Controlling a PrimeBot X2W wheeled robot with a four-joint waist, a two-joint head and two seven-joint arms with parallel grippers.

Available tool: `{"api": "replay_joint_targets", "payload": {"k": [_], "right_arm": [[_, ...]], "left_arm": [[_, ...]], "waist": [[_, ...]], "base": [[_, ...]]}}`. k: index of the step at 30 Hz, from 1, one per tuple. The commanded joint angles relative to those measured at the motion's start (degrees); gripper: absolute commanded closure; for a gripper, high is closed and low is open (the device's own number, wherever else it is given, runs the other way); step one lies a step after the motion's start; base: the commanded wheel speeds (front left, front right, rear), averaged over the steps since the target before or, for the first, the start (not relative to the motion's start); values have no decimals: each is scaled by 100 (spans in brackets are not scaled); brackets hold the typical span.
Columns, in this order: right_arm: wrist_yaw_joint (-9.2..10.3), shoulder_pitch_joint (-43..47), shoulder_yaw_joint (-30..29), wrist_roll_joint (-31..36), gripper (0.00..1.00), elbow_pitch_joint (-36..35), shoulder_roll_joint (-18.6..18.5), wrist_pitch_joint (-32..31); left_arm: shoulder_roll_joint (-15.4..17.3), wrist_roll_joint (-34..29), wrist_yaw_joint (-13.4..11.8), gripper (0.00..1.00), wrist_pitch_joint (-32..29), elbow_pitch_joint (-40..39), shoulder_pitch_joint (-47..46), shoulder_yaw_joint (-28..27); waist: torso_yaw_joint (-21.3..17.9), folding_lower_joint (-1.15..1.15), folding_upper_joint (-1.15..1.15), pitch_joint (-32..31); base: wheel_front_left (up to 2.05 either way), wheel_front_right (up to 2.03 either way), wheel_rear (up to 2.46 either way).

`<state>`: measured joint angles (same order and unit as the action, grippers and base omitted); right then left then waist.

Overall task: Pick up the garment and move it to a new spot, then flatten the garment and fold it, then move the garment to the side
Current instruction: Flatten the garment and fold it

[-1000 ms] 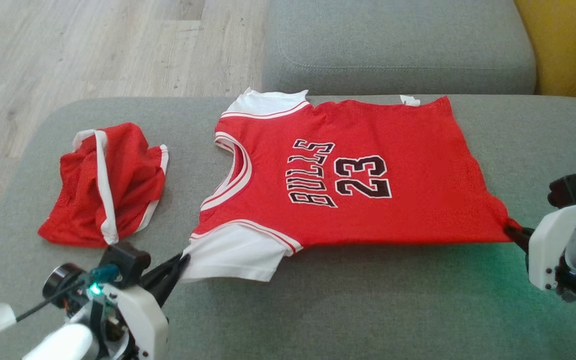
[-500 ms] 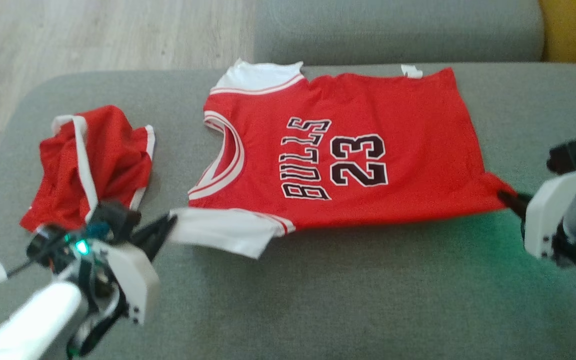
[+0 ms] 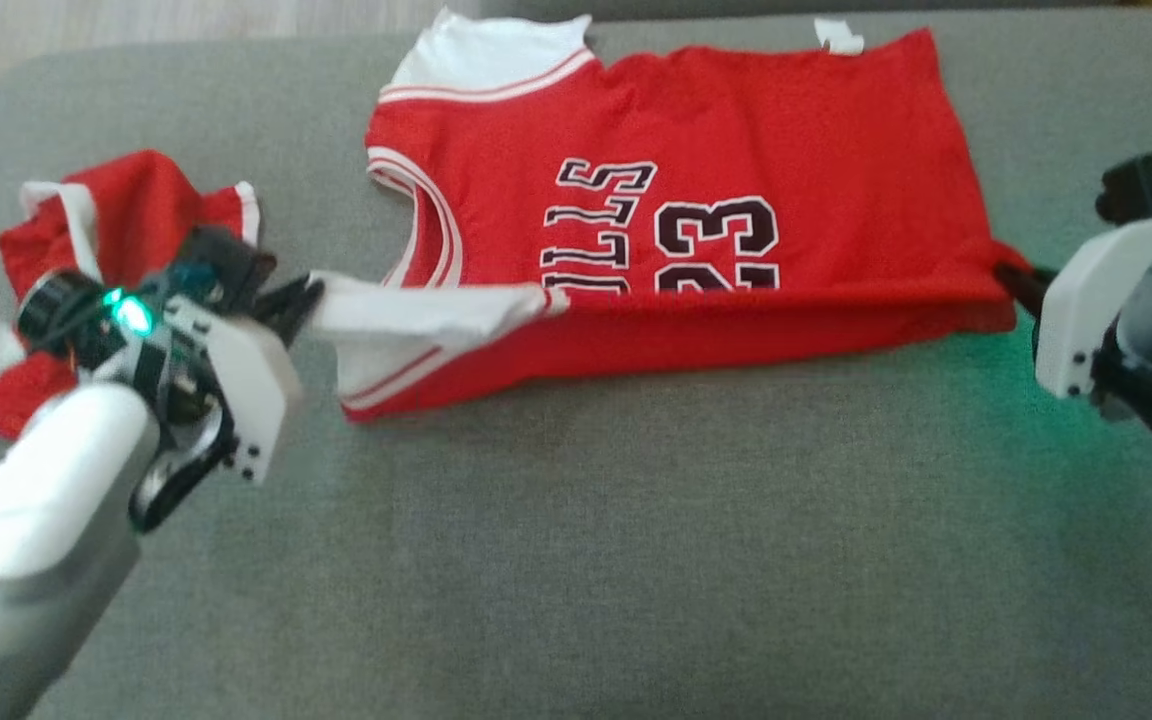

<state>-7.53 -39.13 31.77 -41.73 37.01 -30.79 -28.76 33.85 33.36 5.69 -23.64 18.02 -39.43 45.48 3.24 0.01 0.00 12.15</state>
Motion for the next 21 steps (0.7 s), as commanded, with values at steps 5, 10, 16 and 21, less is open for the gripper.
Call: {"api": "replay_joint_targets", "payload": {"k": [5,10,16,21], "right_arm": [[4,-343,-12,158,100,62,0,74],[4,-590,40,242,100,223,76,160],[4,-888,-221,464,0,547,160,851],[4,-882,-580,668,0,773,461,1903]], "left_arm": [[48,-251,92,100,87,405,-812,-51],[-170,-279,138,100,316,868,-1182,65],[-511,-543,-233,0,1170,1456,-1612,-69],[-926,-488,-817,0,2500,1808,-1783,-538]], "waist": [[1,-1,0,327],[4,-1,0,497],[55,-1,0,565],[124,-1,0,413]], "base": [[0,0,0],[0,0,0],[0,0,0],[0,0,0]]}}
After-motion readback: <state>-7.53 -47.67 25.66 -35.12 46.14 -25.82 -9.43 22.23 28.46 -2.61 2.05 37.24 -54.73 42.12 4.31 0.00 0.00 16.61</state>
